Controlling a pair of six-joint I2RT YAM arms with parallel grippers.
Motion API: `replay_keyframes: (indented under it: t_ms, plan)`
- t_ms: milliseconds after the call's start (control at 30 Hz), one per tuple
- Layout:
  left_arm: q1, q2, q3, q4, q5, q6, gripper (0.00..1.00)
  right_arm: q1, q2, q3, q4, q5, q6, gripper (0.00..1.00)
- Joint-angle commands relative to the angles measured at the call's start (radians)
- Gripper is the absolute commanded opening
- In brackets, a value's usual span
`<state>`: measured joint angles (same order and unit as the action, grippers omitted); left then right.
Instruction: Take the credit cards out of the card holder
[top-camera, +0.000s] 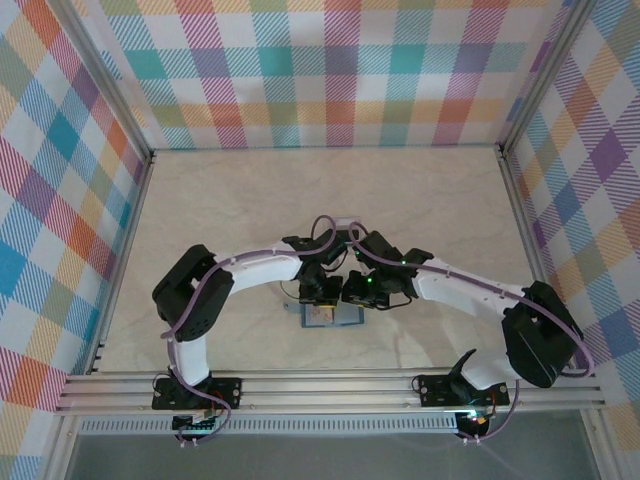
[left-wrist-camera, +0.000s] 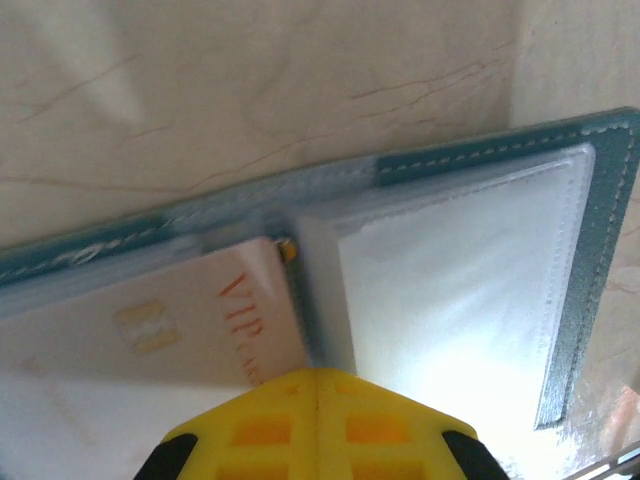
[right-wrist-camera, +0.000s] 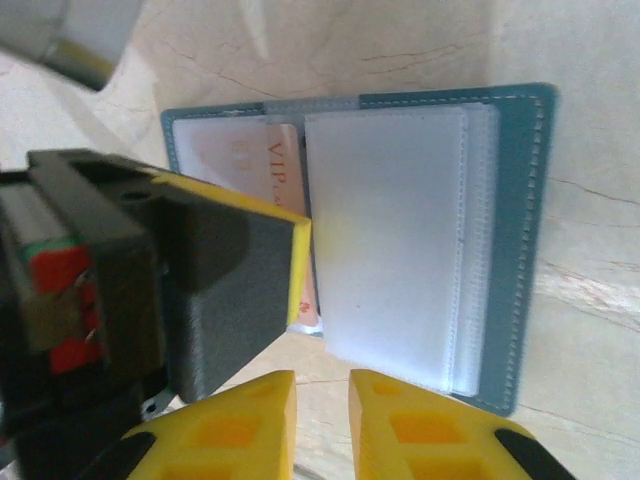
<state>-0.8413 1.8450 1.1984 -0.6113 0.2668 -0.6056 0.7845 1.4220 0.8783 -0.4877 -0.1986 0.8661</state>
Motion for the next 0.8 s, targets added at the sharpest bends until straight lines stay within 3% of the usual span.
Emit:
replay_keyframes:
  t_ms: [0, 267, 767]
  plan:
    - [0.003, -0.086, -0.026, -0.041, -0.027, 0.008, 0.02, 0.000, 0.037, -0.011, 0.101, -0.052, 0.061, 0.21]
    - [0.048, -0.163, -0.143, 0.004, -0.019, -0.009, 0.02, -0.001, 0.154, 0.023, 0.186, -0.125, 0.088, 0.16]
    - [0.094, -0.196, -0.221, 0.030, -0.023, -0.011, 0.02, 0.000, 0.303, 0.120, 0.119, -0.136, 0.017, 0.19]
